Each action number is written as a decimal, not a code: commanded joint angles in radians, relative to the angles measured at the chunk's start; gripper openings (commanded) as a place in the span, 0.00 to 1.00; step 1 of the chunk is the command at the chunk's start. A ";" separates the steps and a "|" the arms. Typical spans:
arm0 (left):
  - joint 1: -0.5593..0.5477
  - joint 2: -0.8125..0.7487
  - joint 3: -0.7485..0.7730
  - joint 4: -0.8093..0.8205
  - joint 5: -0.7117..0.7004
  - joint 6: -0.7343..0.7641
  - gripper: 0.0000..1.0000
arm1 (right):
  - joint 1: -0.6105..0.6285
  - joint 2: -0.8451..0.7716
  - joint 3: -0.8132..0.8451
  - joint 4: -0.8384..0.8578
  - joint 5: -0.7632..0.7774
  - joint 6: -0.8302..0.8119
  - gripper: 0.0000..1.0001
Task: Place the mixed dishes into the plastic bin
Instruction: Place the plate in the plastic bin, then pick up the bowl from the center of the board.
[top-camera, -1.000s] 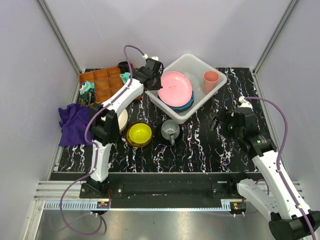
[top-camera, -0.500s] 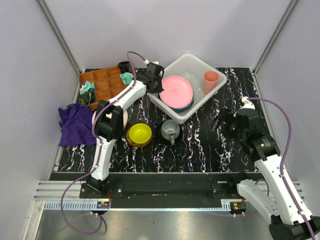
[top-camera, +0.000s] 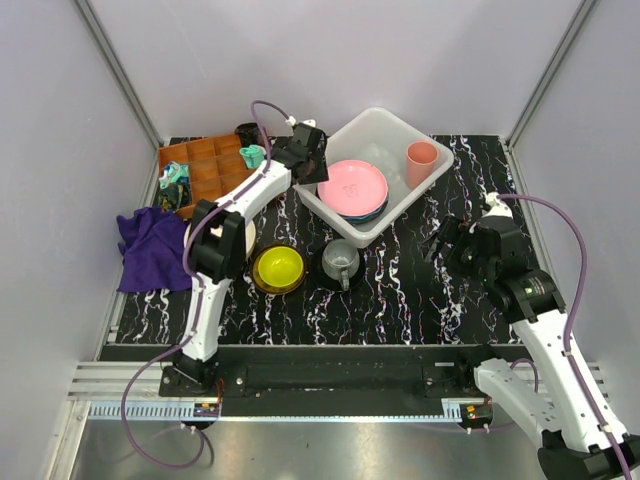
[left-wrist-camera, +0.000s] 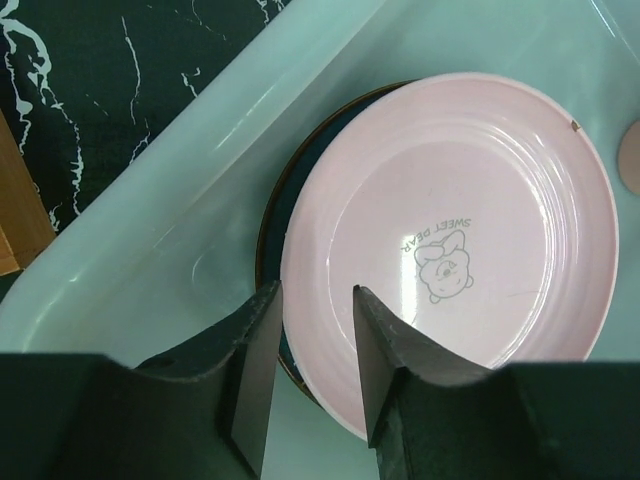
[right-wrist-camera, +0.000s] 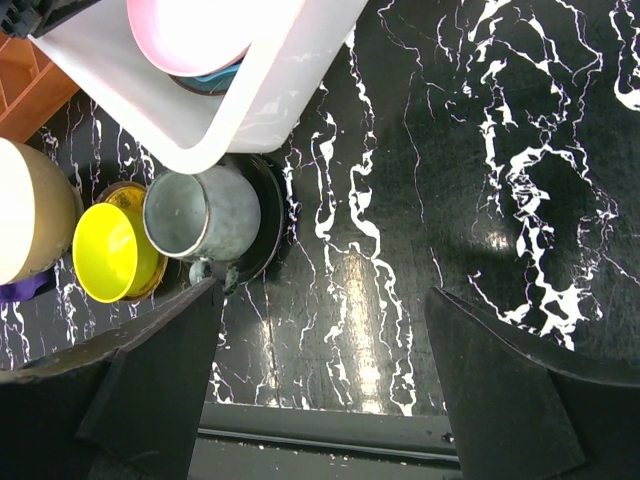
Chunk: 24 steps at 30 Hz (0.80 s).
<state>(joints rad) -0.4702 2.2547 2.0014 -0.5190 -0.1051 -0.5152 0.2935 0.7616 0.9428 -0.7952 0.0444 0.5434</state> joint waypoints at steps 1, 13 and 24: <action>0.016 -0.104 -0.029 -0.001 -0.041 0.024 0.41 | 0.003 -0.039 0.033 -0.022 0.026 0.004 0.91; 0.018 -0.481 -0.248 -0.027 -0.105 0.026 0.69 | 0.003 -0.048 0.034 -0.032 -0.012 0.004 0.91; 0.021 -1.010 -0.844 0.040 -0.148 -0.110 0.91 | 0.002 0.013 0.030 0.020 -0.132 -0.033 0.90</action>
<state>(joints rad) -0.4557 1.3766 1.3228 -0.5163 -0.2310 -0.5491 0.2935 0.7353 0.9428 -0.8272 -0.0120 0.5423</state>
